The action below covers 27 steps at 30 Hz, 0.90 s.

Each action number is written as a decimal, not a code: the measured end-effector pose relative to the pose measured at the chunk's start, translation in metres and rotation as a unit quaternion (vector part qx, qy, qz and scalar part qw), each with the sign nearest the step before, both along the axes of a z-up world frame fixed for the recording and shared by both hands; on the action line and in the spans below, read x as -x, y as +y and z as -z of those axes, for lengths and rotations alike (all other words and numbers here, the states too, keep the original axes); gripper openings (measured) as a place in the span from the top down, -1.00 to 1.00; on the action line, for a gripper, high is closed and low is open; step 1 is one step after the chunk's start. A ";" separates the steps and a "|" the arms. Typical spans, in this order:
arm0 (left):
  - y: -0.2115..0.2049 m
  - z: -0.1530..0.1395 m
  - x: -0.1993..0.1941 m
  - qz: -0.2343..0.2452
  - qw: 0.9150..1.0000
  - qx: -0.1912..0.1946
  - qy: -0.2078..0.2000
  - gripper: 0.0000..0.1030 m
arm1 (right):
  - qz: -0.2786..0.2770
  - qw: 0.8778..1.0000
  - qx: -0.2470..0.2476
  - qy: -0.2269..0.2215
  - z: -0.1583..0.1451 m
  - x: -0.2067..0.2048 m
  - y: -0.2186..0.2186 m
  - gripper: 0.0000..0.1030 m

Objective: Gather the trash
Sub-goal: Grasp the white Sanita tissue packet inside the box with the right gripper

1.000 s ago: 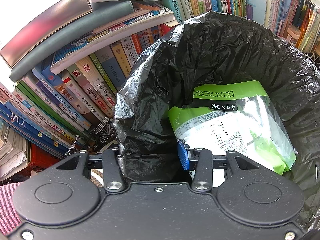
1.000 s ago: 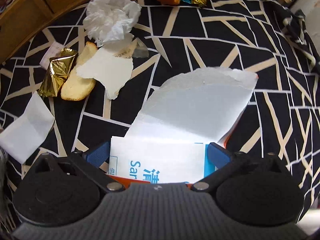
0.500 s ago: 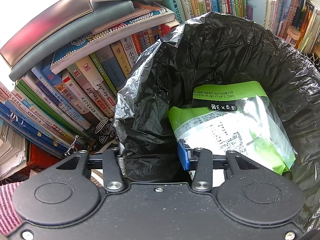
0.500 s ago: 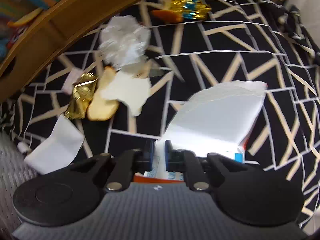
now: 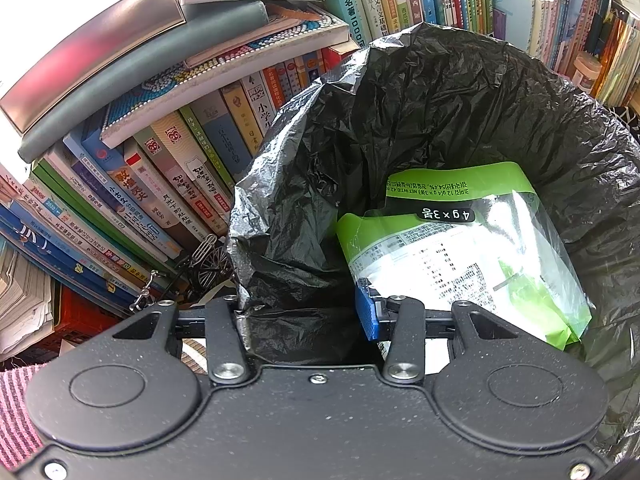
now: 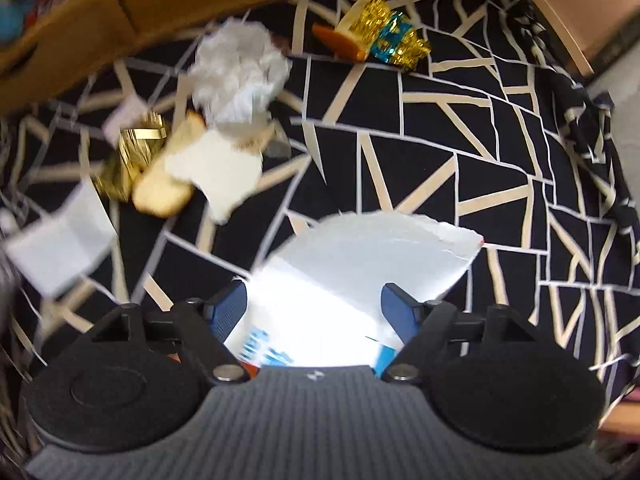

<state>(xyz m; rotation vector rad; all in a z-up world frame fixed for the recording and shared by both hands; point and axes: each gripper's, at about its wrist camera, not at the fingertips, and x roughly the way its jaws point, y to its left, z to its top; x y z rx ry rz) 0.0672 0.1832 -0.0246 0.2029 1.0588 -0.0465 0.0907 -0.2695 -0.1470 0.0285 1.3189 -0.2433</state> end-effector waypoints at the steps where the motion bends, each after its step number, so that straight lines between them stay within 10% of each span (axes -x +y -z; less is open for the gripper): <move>1: 0.000 0.000 0.000 0.000 1.000 -0.001 0.000 0.21 | -0.010 1.000 -0.003 0.017 0.005 0.001 -0.001 -0.66; 6: -0.001 0.000 -0.001 -0.002 1.000 -0.002 0.001 0.21 | -0.067 0.995 -0.037 0.058 0.023 0.011 0.006 -1.00; 20: -0.002 0.001 -0.002 -0.005 1.000 -0.005 0.003 0.21 | -0.086 0.994 -0.048 0.037 0.029 0.047 0.035 -0.89; 23: -0.001 0.002 -0.003 -0.005 1.000 -0.006 0.003 0.21 | -0.071 0.996 -0.054 0.018 0.021 0.050 0.038 -0.61; 27: 0.000 0.002 -0.003 -0.005 1.000 -0.005 0.002 0.21 | -0.020 0.998 -0.058 -0.009 0.005 0.046 0.043 0.90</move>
